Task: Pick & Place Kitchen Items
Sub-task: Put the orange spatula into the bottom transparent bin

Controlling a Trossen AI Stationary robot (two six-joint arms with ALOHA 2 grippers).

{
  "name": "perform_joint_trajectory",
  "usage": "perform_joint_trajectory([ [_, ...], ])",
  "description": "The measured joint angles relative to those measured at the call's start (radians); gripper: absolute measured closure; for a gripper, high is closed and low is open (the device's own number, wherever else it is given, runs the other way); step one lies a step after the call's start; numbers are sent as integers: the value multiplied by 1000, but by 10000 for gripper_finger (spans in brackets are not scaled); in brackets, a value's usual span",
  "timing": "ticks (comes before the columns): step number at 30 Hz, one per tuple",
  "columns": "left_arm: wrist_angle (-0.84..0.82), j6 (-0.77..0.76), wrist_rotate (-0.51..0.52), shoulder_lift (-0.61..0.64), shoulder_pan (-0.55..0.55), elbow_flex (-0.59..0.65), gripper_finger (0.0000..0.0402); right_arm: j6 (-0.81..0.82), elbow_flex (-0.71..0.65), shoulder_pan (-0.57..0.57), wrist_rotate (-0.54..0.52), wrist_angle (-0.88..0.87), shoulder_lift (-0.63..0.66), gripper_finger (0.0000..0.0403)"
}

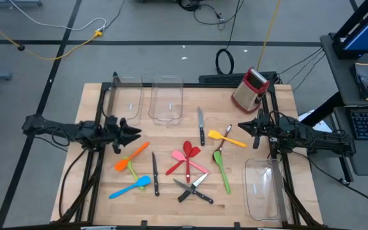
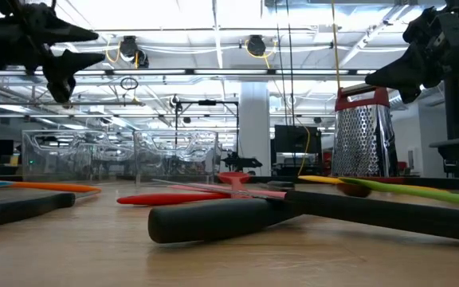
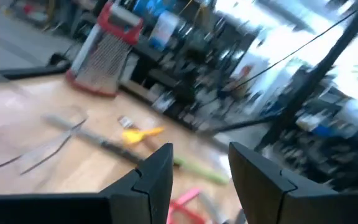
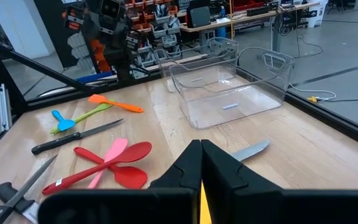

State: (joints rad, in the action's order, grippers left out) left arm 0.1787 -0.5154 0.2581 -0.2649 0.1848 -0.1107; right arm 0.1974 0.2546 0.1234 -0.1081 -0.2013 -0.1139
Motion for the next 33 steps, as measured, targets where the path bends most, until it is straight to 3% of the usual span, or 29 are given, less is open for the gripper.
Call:
perform_joint_trajectory([
  [7,-514,-38,56,-272,1,-304,240,0,0,0,0,0,0,403],
  [14,-898,-255,34,-610,1,-533,240,-1,0,0,0,0,0,403],
  [23,-994,-283,-204,-849,1,-582,240,-1,0,0,0,0,0,403],
  [33,-994,-305,-177,-875,1,-582,240,-1,0,0,0,0,0,403],
])
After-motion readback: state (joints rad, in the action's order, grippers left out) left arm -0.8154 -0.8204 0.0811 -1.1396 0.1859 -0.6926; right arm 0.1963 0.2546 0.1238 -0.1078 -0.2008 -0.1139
